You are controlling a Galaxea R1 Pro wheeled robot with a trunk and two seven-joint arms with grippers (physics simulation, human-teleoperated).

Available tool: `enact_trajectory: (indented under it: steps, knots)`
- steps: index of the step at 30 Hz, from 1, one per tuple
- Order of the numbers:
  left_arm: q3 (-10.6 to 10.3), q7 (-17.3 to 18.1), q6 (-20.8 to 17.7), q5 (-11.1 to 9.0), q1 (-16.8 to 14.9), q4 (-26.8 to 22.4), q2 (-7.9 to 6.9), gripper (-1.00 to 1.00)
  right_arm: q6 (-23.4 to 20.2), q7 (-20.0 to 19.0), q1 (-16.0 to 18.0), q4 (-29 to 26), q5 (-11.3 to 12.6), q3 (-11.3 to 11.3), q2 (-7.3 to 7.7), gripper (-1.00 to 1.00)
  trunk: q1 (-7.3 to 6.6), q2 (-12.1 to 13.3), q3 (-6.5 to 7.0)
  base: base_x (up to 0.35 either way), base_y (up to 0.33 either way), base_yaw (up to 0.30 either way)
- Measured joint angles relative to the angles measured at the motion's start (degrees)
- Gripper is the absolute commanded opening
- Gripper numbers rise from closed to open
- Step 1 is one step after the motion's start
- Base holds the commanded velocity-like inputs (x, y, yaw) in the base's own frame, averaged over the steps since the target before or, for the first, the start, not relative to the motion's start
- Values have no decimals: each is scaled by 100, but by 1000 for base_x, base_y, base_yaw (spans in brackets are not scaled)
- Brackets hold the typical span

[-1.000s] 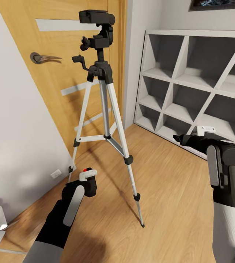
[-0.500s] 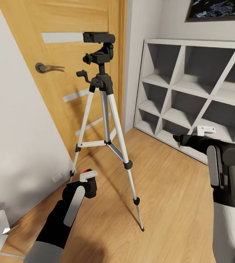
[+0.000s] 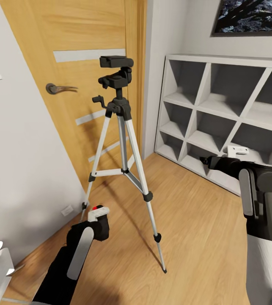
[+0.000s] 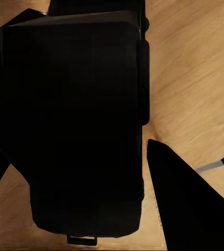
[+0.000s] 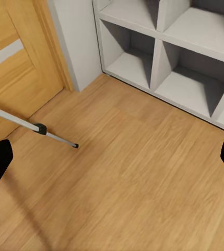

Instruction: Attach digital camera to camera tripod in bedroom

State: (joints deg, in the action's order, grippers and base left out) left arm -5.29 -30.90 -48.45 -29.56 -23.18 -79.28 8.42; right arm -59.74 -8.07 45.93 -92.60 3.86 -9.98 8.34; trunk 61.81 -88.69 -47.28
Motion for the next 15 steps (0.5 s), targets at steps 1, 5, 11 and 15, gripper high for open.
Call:
enact_trajectory:
  steps: [1,5,11,15]
  knots:
    - [52,-22,15,-161,307,-105,-11,-100,0,-4,0,0,2,26,7,100,-22,40,27,0,0,0]
    - [78,-35,245,-243,667,-105,-30,-100,0,-10,-1,0,1,40,10,100,-110,201,138,0,0,0]
    - [82,-36,610,-321,917,269,-79,-100,3,-715,-1,0,11,41,20,100,-241,442,302,0,0,0]
    - [84,-34,664,-334,936,379,-83,-100,4,-1036,-1,-1,-3,39,19,100,-330,602,413,0,0,0]
